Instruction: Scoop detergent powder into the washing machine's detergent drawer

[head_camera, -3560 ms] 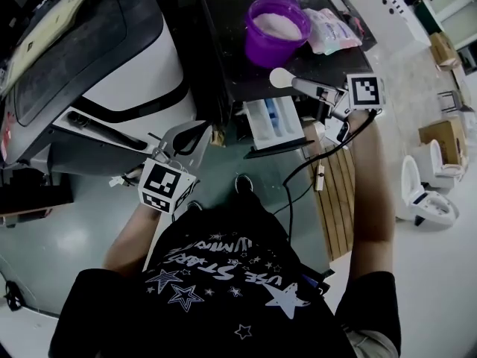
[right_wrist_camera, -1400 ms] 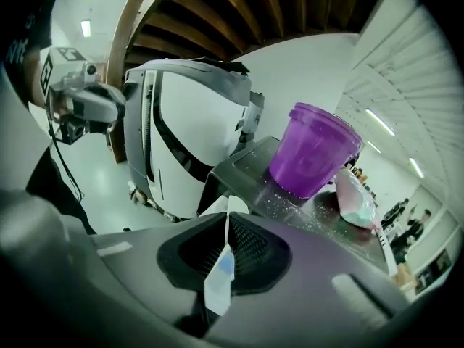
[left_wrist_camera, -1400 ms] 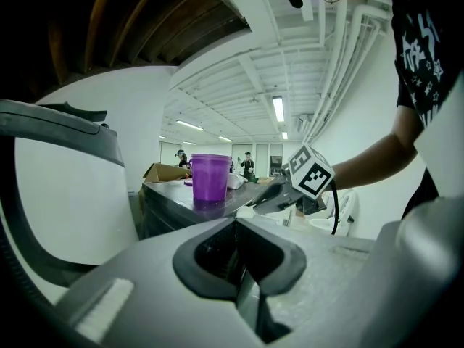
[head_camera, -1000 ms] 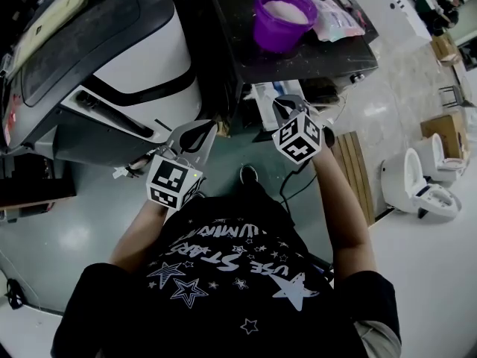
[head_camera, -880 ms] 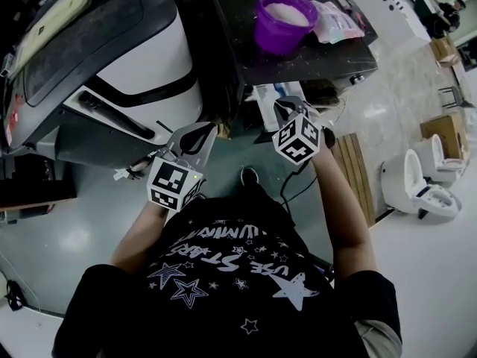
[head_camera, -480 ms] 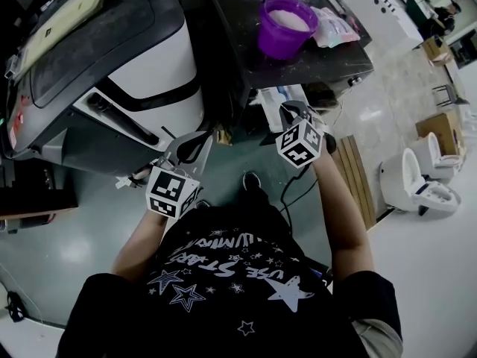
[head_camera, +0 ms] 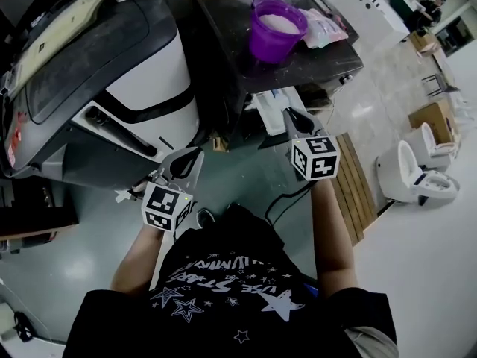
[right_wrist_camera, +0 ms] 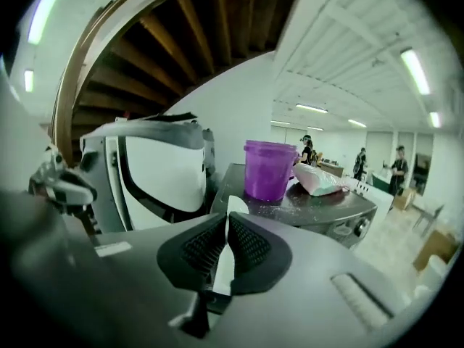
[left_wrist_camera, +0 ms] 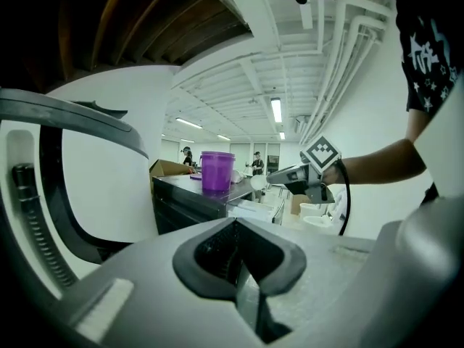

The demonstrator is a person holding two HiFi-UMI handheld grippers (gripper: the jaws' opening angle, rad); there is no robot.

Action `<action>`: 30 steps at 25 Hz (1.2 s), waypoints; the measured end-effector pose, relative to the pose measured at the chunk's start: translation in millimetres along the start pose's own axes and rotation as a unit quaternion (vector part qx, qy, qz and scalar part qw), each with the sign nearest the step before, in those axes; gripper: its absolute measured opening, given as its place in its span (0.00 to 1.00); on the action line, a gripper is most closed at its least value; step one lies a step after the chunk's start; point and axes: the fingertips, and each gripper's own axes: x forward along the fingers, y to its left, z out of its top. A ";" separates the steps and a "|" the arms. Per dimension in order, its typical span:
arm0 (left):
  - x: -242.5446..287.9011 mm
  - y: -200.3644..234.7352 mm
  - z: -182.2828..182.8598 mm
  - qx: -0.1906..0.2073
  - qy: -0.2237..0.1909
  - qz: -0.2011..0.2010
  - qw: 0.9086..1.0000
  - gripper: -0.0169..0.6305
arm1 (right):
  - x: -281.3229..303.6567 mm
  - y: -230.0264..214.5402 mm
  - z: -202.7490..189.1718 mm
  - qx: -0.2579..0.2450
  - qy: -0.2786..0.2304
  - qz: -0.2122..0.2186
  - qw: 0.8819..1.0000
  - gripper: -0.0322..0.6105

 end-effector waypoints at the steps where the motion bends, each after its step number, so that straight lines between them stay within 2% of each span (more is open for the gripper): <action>1: 0.9 0.2 -0.1 -0.009 0.000 0.001 1.000 0.04 | -5.3 -0.3 1.9 0.030 -0.010 0.004 0.999 0.11; 3: 7.2 -0.6 2.2 -0.024 -0.003 0.004 1.000 0.04 | -14.8 -2.1 4.1 0.076 -0.027 0.009 0.997 0.11; 5: 16.8 -5.7 7.6 -0.031 -0.008 0.004 0.999 0.04 | -23.1 -3.6 3.9 0.101 -0.036 0.015 0.994 0.11; 13: 31.6 -45.1 22.0 -0.025 0.006 0.003 1.000 0.04 | -48.7 -14.7 -9.3 0.129 -0.041 0.038 0.990 0.11; 19: 21.3 -62.1 2.6 -0.031 0.036 0.008 0.999 0.04 | -55.1 -12.3 -33.5 0.154 -0.033 0.039 0.987 0.11; 25: -4.6 -60.2 -12.3 -0.015 0.044 -0.004 0.999 0.04 | -77.2 19.8 -40.1 0.181 -0.041 0.021 0.982 0.11; 30: -43.1 -54.5 -12.0 0.009 0.030 -0.019 0.999 0.03 | -106.6 67.9 -37.3 0.192 -0.062 -0.002 0.979 0.11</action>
